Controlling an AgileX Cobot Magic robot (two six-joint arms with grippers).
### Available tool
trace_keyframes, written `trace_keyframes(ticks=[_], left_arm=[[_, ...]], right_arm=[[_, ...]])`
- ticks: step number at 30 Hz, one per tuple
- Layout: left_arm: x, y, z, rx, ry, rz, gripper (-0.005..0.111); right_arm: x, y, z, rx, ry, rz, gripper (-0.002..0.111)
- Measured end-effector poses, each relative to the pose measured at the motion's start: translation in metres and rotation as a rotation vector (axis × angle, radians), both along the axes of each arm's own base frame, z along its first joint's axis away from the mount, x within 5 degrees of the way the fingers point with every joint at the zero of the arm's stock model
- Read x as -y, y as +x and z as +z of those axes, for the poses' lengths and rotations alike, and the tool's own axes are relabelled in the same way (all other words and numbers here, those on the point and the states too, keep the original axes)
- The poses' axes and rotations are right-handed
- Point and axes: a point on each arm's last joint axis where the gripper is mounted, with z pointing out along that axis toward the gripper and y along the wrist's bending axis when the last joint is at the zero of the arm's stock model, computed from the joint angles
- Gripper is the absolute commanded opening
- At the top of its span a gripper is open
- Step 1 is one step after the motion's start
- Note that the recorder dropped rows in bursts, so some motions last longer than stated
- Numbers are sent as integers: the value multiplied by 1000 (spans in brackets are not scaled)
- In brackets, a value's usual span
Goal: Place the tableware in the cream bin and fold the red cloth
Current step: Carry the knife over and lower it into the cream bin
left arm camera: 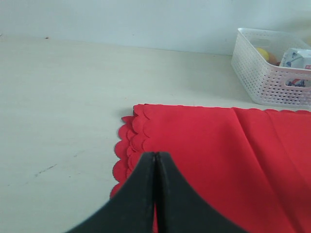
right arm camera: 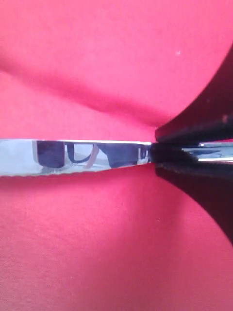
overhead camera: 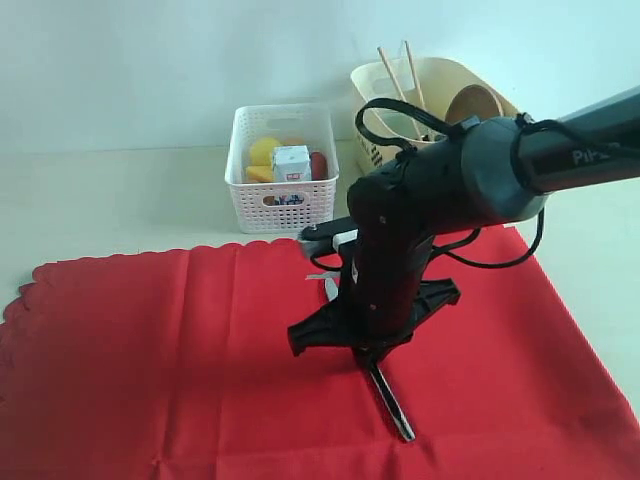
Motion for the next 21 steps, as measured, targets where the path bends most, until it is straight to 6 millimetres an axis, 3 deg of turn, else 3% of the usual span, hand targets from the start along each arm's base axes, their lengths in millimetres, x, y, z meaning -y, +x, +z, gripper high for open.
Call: trace_keyframes(ticks=[9,17,21], left_arm=[[0,0,0,0,0,0,1],[0,0,0,0,0,0,1],[0,0,0,0,0,0,1]], right_arm=[[11,-2,75,192,71,40,0],[58,11,136,380,122,-49,0],[78,23,156,507,181,-101,0]])
